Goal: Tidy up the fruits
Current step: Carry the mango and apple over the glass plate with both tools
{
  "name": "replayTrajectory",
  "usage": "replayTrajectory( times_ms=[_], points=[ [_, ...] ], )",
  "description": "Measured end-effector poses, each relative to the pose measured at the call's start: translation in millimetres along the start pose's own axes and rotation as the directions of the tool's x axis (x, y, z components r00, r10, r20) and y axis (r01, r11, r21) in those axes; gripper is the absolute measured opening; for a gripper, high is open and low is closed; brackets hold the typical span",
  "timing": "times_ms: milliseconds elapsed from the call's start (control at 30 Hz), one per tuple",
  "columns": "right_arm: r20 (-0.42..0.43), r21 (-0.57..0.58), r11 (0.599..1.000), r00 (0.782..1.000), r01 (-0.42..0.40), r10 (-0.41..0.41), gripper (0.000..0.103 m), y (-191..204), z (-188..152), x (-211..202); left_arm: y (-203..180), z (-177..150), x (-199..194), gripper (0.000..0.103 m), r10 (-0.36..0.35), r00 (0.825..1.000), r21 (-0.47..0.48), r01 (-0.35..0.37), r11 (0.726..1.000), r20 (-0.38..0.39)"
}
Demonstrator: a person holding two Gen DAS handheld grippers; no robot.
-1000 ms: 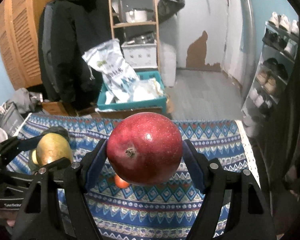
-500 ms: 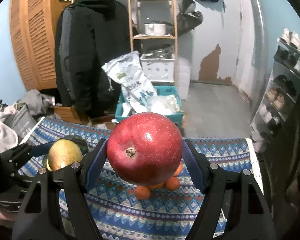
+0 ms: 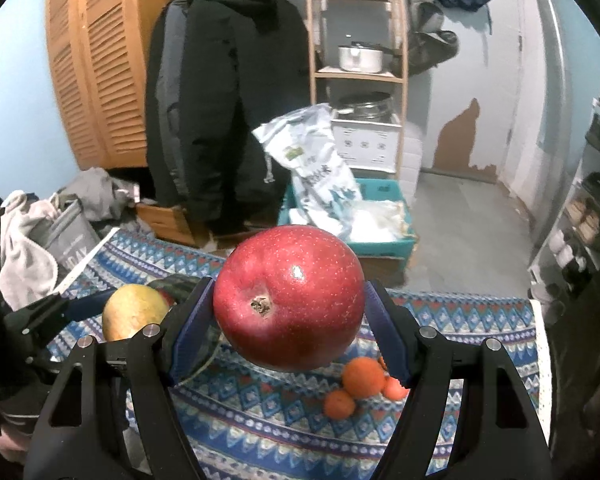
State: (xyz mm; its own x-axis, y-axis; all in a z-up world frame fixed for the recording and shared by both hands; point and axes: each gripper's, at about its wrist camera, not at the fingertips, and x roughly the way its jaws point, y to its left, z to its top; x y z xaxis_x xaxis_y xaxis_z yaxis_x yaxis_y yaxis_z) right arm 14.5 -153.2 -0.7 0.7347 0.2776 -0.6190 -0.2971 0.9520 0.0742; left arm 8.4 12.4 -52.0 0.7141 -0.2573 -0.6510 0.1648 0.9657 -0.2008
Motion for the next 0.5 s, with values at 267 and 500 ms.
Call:
replayTrajectory(
  times_ms=[267,500],
  points=[
    [-0.036,-0.035,0.998,0.998,-0.056,0.055,0.075,35.2,7.0,27.0,39.6,-2.1,-1.4,0.084,0.040,0.999,-0.059,-0.040,0.997,-0.007],
    [-0.080,-0.053,0.993,0.992,-0.102,0.098,0.075,61.6,8.4,54.0,73.7,-9.5,6.2,0.084,0.086,0.996,-0.102,-0.089,0.991,-0.032]
  ],
)
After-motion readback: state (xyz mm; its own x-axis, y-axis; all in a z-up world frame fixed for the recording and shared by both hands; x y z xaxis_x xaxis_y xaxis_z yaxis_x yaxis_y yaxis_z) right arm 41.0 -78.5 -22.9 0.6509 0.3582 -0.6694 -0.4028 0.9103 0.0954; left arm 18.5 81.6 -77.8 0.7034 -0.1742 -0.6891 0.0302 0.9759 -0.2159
